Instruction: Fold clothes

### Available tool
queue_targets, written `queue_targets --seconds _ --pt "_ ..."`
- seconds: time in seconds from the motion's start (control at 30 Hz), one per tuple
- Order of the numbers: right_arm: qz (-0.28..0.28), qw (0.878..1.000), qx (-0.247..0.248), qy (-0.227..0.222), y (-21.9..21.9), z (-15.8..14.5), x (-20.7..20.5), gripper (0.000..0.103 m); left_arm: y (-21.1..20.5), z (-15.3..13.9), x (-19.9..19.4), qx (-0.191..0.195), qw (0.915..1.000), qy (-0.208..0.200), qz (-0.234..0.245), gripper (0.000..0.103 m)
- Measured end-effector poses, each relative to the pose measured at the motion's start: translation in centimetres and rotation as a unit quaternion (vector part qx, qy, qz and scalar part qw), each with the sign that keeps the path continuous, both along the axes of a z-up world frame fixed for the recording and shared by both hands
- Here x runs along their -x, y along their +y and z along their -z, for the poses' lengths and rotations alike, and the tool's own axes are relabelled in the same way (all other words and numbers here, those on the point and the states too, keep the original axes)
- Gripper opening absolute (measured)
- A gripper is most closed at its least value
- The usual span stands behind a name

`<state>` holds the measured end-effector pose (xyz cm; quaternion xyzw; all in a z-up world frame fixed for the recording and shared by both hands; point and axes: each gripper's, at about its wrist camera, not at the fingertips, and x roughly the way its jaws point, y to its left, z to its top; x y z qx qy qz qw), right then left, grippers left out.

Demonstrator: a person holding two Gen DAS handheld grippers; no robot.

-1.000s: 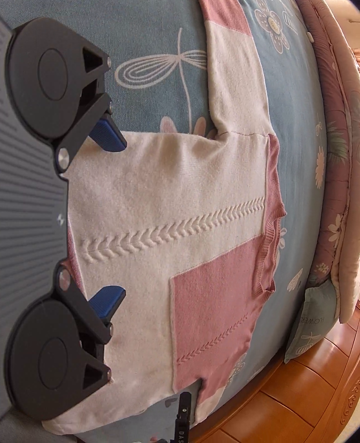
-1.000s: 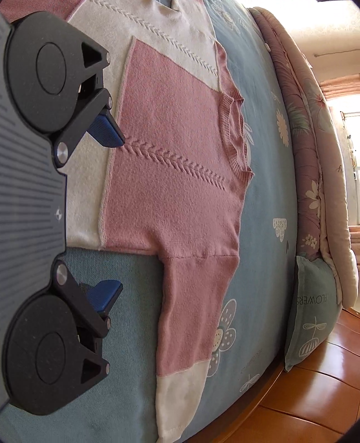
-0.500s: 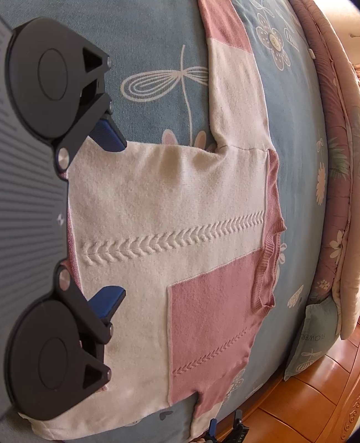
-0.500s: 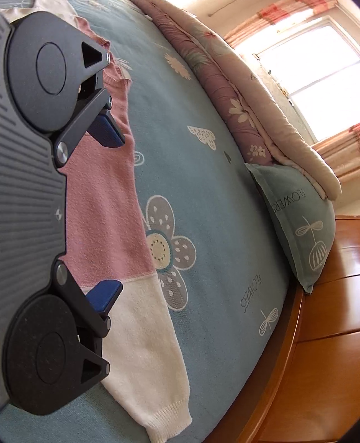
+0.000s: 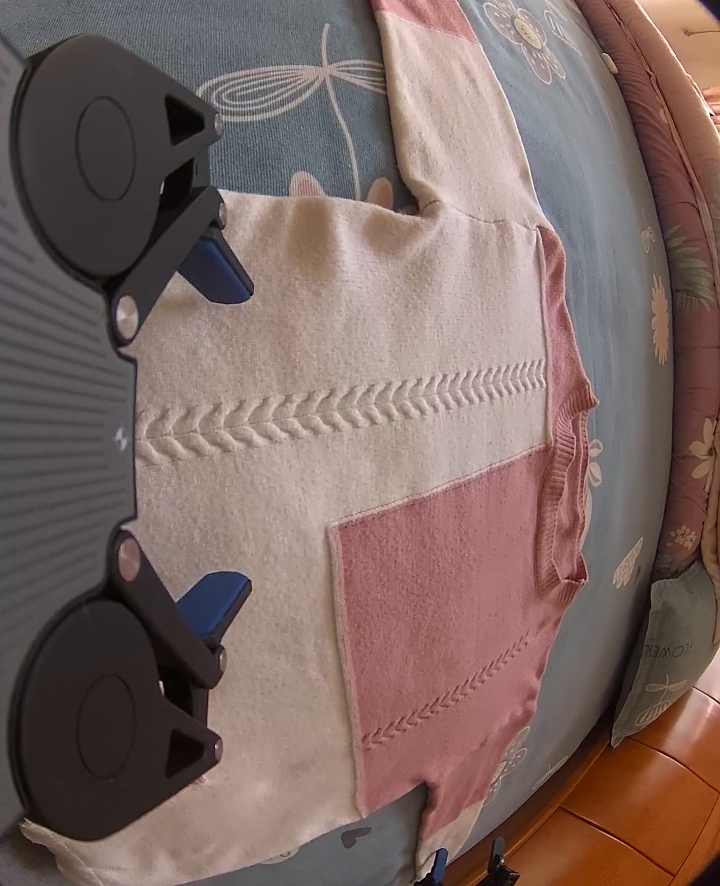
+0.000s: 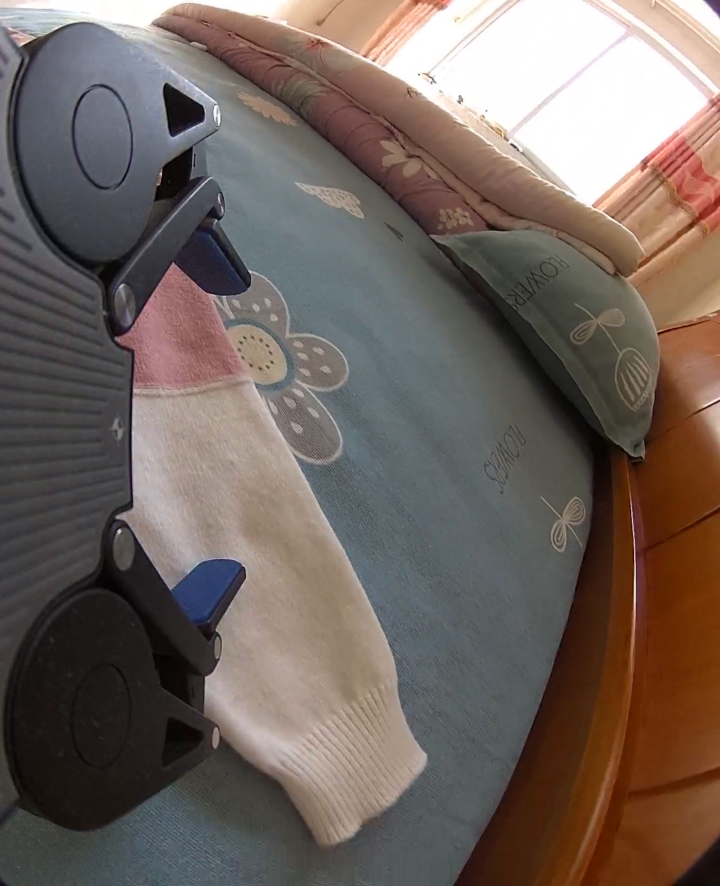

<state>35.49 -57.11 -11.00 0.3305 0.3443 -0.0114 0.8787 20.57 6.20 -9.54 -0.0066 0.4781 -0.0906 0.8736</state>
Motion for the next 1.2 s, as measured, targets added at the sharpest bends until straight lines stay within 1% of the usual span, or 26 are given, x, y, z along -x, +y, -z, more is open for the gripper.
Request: queue_targets --seconds 0.1,0.13,0.17,0.23,0.27,0.3,0.37,0.4,0.43,0.5,0.57,0.6,0.67,0.7,0.77,0.8,0.87,0.9,0.97,1.03,1.1,1.2 --pt "-0.067 0.996 -0.062 -0.003 0.6 0.8 -0.4 0.103 -0.8 -0.1 -0.4 0.002 0.9999 -0.002 0.01 0.102" --pt "-0.083 0.994 -0.068 0.007 0.9 1.2 -0.7 0.103 -1.0 -0.1 -0.5 0.001 0.9999 -0.003 0.012 0.102" --pt "-0.09 0.994 -0.06 0.013 1.2 1.5 -0.9 0.103 -1.2 -0.1 -0.6 0.001 0.9999 -0.003 0.013 0.102" --pt "-0.101 0.994 -0.042 0.01 0.8 1.4 -0.8 0.103 -1.3 -0.2 -0.6 -0.003 0.9999 -0.003 0.014 0.102" --pt "-0.094 0.995 -0.027 0.014 0.2 1.1 -0.8 0.103 -1.3 -0.3 -0.5 -0.003 0.9999 -0.003 0.015 0.102" --pt "-0.075 0.997 -0.002 0.021 -0.5 0.7 -0.8 0.103 -1.2 -0.3 -0.5 -0.003 0.9999 -0.002 0.015 0.102" --pt "-0.017 0.997 0.057 0.039 -2.2 -0.3 -0.8 0.103 -1.1 -0.3 -0.4 -0.005 0.9999 -0.001 0.012 0.102" --pt "0.007 0.996 0.072 0.043 -3.0 -0.6 -0.7 0.103 -1.0 -0.3 -0.4 -0.006 0.9999 0.0 0.01 0.102" --pt "0.019 0.997 0.066 0.04 -3.7 -0.7 -0.8 0.103 -1.0 -0.3 -0.5 -0.008 0.9999 0.0 0.009 0.102" --pt "0.026 0.999 0.037 0.023 -5.0 -0.6 -0.8 0.103 -1.2 -0.4 -0.5 -0.009 0.9999 0.0 0.01 0.102" --pt "0.037 0.999 0.03 0.024 -5.7 -0.1 -1.2 0.103 -1.3 -0.4 -0.6 -0.01 0.9999 -0.001 0.011 0.102" --pt "0.044 0.998 0.039 0.036 -6.0 0.4 -1.5 0.103 -1.4 -0.4 -0.6 -0.01 0.9999 -0.001 0.012 0.102" --pt "0.067 0.993 0.086 0.054 -6.3 0.8 -1.6 0.103 -1.4 -0.4 -0.5 -0.01 0.9999 0.001 0.012 0.102" --pt "0.089 0.988 0.112 0.055 -6.4 0.6 -1.4 0.103 -1.4 -0.4 -0.4 -0.008 0.9999 0.002 0.012 0.102" --pt "0.14 0.978 0.148 0.056 -6.4 -0.3 -0.6 0.103 -1.3 -0.4 -0.2 -0.007 0.9999 0.003 0.012 0.102" --pt "0.141 0.979 0.142 0.048 -6.3 -0.7 -0.2 0.103 -1.3 -0.4 -0.1 -0.006 0.9999 0.003 0.013 0.102" --pt "0.104 0.988 0.105 0.037 -5.4 -1.3 0.7 0.103 -1.4 -0.5 0.0 -0.008 0.9998 0.0 0.018 0.102" --pt "0.076 0.992 0.097 0.038 -4.2 -1.8 1.0 0.103 -1.5 -0.6 0.0 -0.009 0.9996 -0.002 0.026 0.102" --pt "0.019 0.993 0.109 0.046 -0.8 -2.8 1.5 0.103 -1.8 -0.8 0.2 -0.018 0.9988 -0.005 0.045 0.102" --pt "-0.045 0.99 0.126 0.053 3.3 -3.9 2.3 0.103 -2.1 -1.0 0.6 -0.037 0.997 -0.01 0.067 0.102" --pt "-0.093 0.984 0.146 0.048 8.0 -4.0 4.0 0.103 -1.9 -1.3 1.4 -0.053 0.9952 -0.016 0.081 0.102" --pt "-0.16 0.97 0.177 0.038 15.0 -4.0 6.8 0.103 -1.2 -1.2 2.6 -0.054 0.994 -0.013 0.094 0.102"
